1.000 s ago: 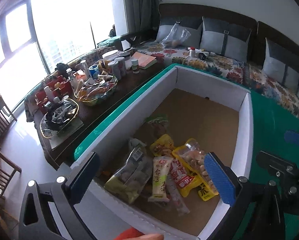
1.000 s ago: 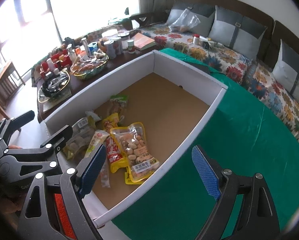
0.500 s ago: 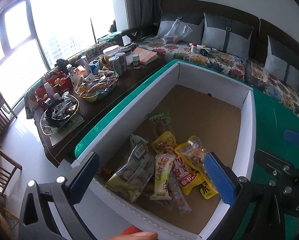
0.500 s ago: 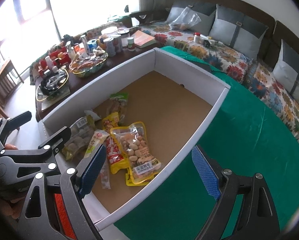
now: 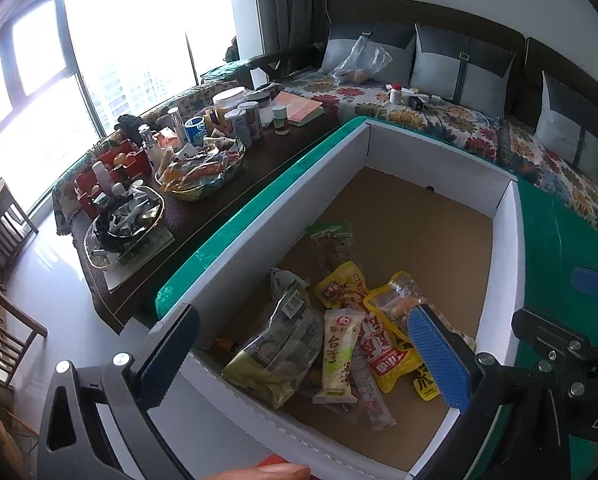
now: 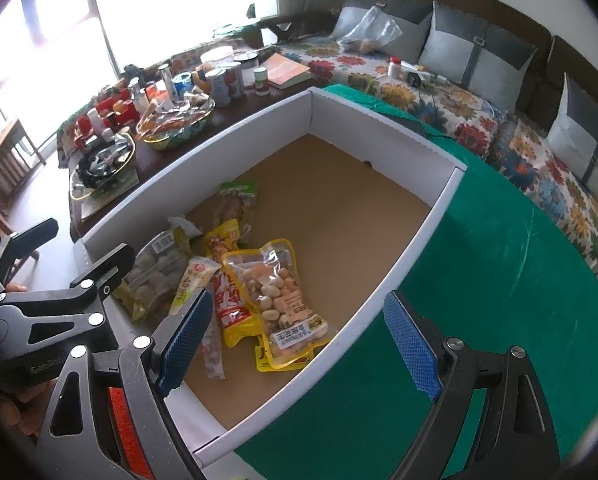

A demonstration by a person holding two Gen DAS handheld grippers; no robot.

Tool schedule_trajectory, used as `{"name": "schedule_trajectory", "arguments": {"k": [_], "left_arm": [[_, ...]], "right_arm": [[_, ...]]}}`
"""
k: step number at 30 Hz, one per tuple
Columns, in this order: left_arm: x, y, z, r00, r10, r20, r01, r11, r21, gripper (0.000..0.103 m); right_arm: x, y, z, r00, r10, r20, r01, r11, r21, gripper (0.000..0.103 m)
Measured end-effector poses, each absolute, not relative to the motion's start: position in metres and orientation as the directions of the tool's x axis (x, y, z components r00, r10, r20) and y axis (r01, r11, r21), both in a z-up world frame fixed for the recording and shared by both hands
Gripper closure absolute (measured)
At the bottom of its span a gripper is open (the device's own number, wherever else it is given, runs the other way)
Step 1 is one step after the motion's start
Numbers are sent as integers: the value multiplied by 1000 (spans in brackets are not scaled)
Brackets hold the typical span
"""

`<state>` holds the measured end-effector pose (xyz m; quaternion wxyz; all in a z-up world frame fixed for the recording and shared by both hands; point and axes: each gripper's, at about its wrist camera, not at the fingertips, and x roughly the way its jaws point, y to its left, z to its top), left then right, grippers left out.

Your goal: Organize snacks

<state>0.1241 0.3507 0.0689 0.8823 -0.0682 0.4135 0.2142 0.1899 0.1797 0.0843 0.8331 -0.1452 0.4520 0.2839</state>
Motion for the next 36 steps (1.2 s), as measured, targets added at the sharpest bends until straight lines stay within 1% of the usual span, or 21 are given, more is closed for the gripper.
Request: {"name": "schedule_trajectory", "arguments": {"k": [17,36], "left_arm": [[126,360,59,552,324,-769,-447,893,55,0],[132,364,54,548,313,-776,-440,897,51,0]], "right_arm": [[193,191,74,399,345,-849,-611,791,33,13],[192,199,65,393,329,-859,-616,788,20,13]]}}
